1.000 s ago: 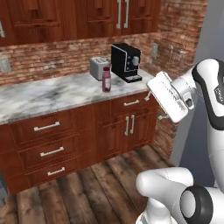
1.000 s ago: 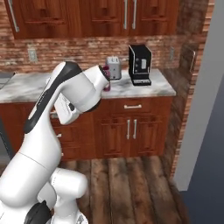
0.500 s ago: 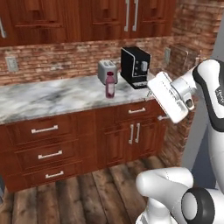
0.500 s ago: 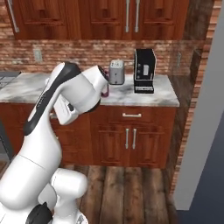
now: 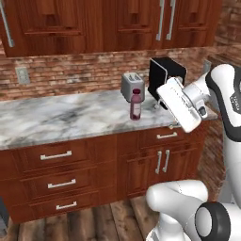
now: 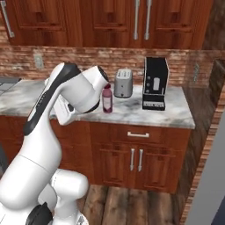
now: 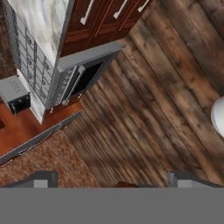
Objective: There is a wine glass and glass cup on the dining counter. Place the wine bottle next to the wine glass and the juice bottle next to the glass cup.
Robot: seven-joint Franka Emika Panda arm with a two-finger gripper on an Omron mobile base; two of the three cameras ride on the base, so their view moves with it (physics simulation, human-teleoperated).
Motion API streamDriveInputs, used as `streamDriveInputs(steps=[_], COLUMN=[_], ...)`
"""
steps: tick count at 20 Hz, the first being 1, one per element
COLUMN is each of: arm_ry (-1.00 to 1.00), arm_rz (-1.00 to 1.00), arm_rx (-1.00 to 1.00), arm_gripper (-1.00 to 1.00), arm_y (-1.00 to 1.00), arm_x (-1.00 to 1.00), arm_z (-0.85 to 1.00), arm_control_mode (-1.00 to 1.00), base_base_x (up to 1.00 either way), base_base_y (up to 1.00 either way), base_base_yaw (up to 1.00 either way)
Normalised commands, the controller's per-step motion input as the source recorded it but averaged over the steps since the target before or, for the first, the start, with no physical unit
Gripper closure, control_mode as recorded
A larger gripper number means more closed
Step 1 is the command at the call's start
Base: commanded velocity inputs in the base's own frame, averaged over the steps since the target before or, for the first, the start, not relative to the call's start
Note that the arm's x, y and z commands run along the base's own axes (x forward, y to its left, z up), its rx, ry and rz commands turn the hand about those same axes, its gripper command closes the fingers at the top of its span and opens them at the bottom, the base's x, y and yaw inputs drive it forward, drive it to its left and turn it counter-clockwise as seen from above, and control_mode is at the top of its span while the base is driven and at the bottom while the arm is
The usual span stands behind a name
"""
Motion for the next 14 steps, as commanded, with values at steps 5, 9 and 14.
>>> streamDriveInputs(steps=[5,9,14], arm_ry=[0.0,0.0,0.0], arm_rz=[0.0,0.0,0.0], arm_rx=[0.0,0.0,0.0], arm_gripper=[-1.0,-1.0,-1.0], arm_y=[0.0,0.0,0.0], arm_x=[0.0,0.0,0.0], arm_z=[0.0,0.0,0.0], arm_control_mode=[1.0,1.0,1.0], base_base_x=[0.43,0.63,0.51], base_base_y=[-0.09,-0.36,-0.56], base_base_yaw=[0.16,0.26,0.21])
